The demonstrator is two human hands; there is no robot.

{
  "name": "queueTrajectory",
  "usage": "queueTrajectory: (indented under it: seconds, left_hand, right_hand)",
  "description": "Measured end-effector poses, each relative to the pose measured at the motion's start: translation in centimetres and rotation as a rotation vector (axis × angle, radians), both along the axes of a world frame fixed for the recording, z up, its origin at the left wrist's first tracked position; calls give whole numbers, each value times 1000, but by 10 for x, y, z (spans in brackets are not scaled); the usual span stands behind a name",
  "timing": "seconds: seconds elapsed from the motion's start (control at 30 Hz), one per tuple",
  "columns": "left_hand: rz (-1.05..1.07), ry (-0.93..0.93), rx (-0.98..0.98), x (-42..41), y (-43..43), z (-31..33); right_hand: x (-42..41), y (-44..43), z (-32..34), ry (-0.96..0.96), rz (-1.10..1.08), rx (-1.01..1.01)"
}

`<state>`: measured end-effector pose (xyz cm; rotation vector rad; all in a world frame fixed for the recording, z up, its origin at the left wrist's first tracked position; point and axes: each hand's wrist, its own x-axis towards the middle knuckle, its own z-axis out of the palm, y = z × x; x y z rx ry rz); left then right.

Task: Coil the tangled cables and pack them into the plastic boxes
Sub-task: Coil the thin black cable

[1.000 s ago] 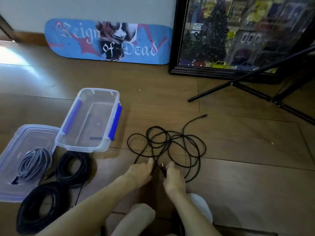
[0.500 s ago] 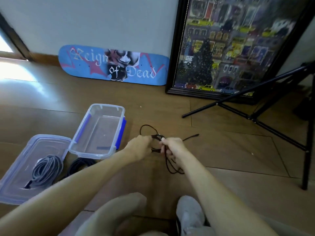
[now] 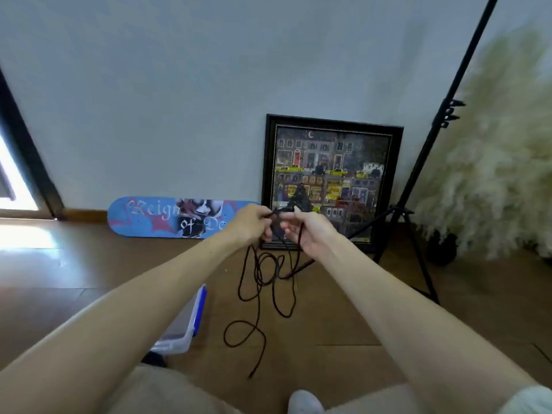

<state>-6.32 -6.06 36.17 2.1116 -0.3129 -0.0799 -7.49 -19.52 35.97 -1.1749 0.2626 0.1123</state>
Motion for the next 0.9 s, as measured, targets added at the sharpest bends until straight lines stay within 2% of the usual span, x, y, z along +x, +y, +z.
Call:
queueTrajectory:
  seconds: [0.07,0.13,0.2,0.27,0.3,0.4,0.47,0.53,0.67,0.77,0.83,0.9]
  left_hand:
    - [158,-60,-128,-5,1,14]
    - [277,-180,-153,-2,7,20]
    - [299,-355,-74,-6,13,21]
    - [204,-533,52,-10,14,14]
    - [143,-584,117,-12,13,8]
    - [39,-583,353,-12,6,-14]
    - [5,-531,519,-5,2,-25]
    - [-23,-507,549,0,-1,-27]
    - [-138,-457,475,6,-13,-17]
    - [-281,-397,464,1,-31,-13]
    - [-291,-371,389,-3,-39,-11]
    - [-257,-335,269,-5,-44,-7]
  right_hand:
    - [-10,-8,11,-21,-67,-102]
    - [-14,-21,17,-33,-114,-200]
    - [-14,-32,18,-34,-83,-466]
    - [-12,-37,11,25,13,-884]
    - [-12,-36,7,73,75,-1028]
    - [-9,-28,-7,149,228,-1226]
    - [-3,-25,-7,176,181,-1275]
    - [0,-29,-3,143,80,-1360]
    - [-9,-42,-1,-138,245,-1330]
    - [-16,-39,-4,-318,231,-1301]
    - [-20,-37,-5,-349,217,-1226]
    - [-22,-42,-5,-306,201,-1258]
